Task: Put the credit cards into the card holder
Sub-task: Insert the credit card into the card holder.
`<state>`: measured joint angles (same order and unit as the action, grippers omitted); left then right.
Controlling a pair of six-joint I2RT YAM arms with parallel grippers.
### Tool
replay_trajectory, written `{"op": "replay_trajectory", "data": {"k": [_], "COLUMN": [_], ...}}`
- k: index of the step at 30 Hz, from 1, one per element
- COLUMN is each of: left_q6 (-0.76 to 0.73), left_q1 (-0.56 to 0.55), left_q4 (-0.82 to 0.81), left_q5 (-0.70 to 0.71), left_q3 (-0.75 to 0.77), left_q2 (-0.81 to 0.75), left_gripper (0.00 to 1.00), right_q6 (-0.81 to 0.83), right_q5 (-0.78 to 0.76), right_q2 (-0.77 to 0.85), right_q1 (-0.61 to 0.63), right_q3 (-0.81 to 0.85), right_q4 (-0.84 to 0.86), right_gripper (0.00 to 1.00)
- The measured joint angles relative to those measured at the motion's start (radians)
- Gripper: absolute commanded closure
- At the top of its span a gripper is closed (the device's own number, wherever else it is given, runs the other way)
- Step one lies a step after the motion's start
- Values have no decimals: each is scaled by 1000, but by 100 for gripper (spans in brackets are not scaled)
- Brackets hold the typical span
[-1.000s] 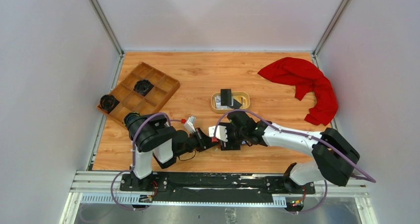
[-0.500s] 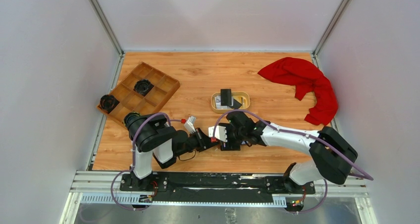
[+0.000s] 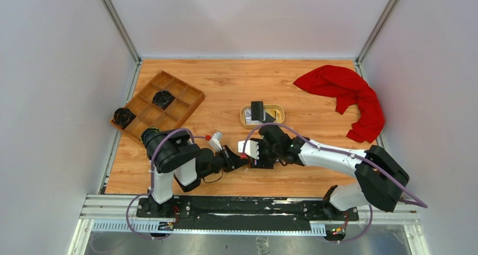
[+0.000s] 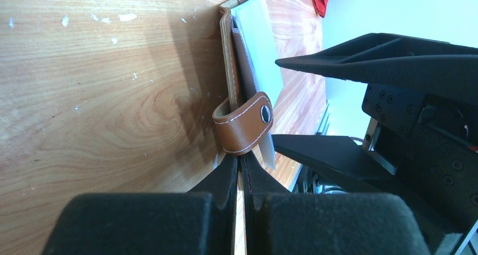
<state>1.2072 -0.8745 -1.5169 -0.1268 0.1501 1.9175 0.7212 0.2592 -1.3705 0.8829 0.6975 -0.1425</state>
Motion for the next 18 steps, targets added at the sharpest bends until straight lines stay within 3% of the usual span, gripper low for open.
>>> {"op": "replay_trajectory", "data": {"k": [18], "left_q6": [-3], "left_q1": [14], "left_q4": [0], "left_q5": [0], "left_q3": [-6], "left_q2": [0], "left_gripper": [100], "right_q6": [-50], "right_q5": [53], "right_q2": [1], "right_q1": [-91], "right_q3": [14], "right_q4": [-39], "right_gripper": [46]}}
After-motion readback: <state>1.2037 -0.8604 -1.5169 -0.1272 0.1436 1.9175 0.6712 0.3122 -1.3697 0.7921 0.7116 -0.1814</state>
